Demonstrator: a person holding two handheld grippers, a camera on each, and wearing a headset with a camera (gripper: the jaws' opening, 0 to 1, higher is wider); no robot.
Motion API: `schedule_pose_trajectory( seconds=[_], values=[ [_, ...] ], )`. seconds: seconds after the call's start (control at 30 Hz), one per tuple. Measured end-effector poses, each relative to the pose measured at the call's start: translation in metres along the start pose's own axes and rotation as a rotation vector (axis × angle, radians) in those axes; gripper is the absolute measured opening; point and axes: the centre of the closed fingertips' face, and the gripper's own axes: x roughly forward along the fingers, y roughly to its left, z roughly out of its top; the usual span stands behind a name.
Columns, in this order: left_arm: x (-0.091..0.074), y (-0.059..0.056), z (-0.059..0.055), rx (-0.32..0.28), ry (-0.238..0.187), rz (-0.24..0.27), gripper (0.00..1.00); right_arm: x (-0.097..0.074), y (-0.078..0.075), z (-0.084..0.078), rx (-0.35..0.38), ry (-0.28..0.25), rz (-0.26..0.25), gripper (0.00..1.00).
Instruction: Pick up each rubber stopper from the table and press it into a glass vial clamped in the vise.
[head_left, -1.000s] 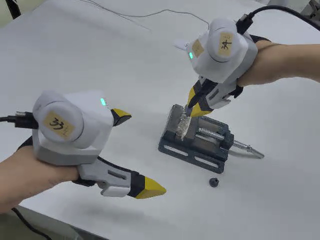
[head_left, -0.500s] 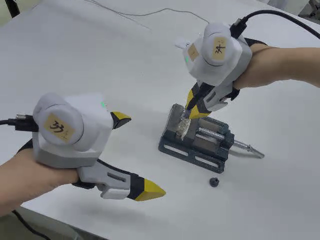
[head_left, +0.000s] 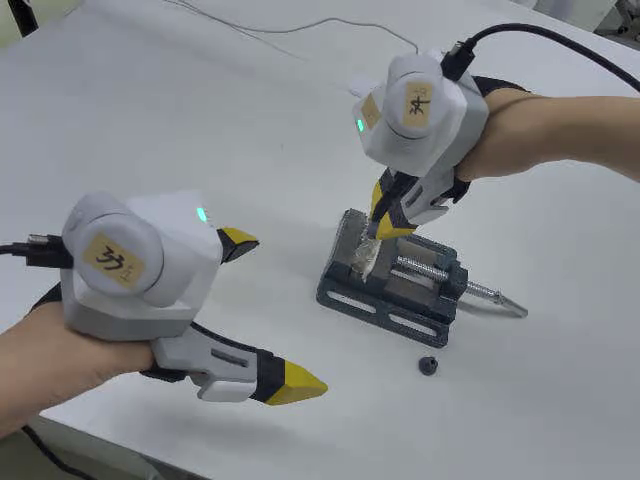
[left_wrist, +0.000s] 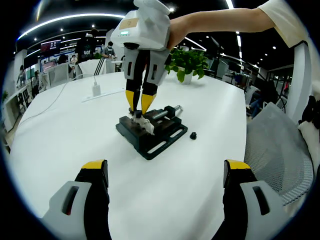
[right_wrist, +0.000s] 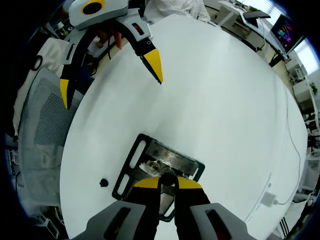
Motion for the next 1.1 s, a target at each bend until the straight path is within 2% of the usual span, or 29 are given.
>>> schedule_pose_trajectory(
  seconds=[0.17, 0.2, 0.37, 0.57, 0.8, 1.1],
  values=[
    [0.0011, -0.0011, 0.0004, 0.003, -0.001, -0.003, 0.95, -0.0004, 0.0016, 0.0002, 0.068, -0.003, 0.0, 0.04],
    [0.0016, -0.0015, 0.0006, 0.002, -0.001, -0.004, 0.95, -0.0004, 0.0023, 0.0005, 0.101, -0.007, -0.002, 0.04],
    [0.0035, -0.0031, 0.0018, 0.004, -0.003, -0.009, 0.95, -0.0001, 0.0008, 0.0005, 0.146, -0.011, -0.008, 0.04],
    [0.0061, -0.0052, 0.0038, 0.008, -0.005, -0.018, 0.95, 0.0005, -0.0001, 0.0004, 0.228, 0.007, -0.036, 0.04],
    [0.0075, -0.006, 0.0054, 0.011, -0.005, -0.024, 0.94, 0.0001, 0.0009, -0.0006, 0.228, -0.009, -0.036, 0.05],
    [0.0053, -0.0041, 0.0046, 0.01, -0.004, -0.02, 0.94, -0.0007, 0.0032, 0.0012, 0.192, -0.016, -0.043, 0.06]
  ],
)
